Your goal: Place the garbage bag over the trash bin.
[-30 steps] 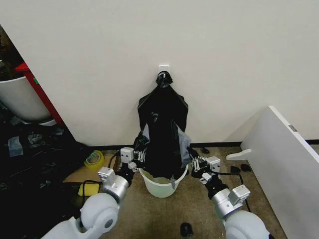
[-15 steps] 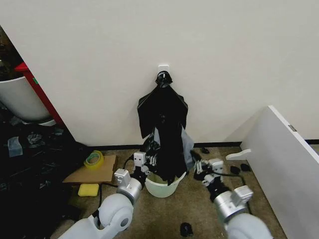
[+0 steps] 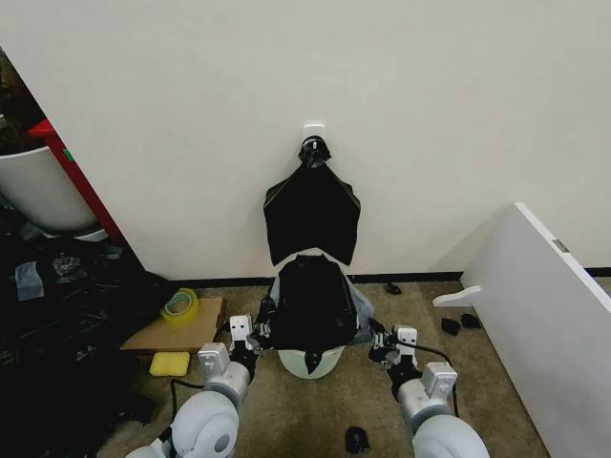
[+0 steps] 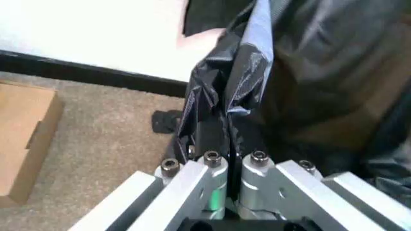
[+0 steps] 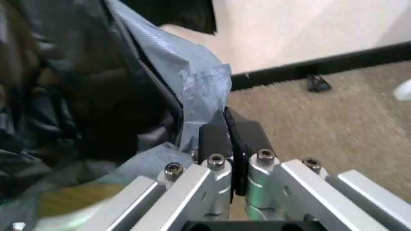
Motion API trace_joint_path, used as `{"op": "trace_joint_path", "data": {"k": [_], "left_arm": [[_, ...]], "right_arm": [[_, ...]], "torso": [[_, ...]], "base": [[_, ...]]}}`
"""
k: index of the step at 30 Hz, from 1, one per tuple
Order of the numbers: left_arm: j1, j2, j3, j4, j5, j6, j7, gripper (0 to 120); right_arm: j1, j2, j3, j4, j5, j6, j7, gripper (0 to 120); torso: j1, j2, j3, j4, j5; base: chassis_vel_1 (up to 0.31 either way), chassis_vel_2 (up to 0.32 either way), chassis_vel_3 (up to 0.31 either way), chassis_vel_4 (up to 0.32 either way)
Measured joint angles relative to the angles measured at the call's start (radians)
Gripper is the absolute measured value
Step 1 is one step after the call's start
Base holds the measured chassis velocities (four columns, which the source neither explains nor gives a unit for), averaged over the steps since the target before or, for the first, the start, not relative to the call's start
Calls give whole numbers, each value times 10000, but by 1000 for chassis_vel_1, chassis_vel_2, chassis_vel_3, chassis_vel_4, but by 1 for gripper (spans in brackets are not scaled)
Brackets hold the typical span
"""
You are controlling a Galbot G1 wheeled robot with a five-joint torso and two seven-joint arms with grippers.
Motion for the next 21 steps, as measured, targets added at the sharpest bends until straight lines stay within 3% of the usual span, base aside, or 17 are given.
{"op": "trace_joint_path", "data": {"k": [13,21], "left_arm": [[522,425,-428,-129,-153,540,-115,0],[611,685,-395,-44,-160,1036,-102,0]], "right_arm": [[136,30,-463,-541,-616,-600,-13,0],[-98,-373,-495,-642,-1175,-1168,-284,0]], "torso": [[0,0,0,3,2],[0,0,0,3,-1]], "base": [[0,0,0,0],[0,0,0,0]]}}
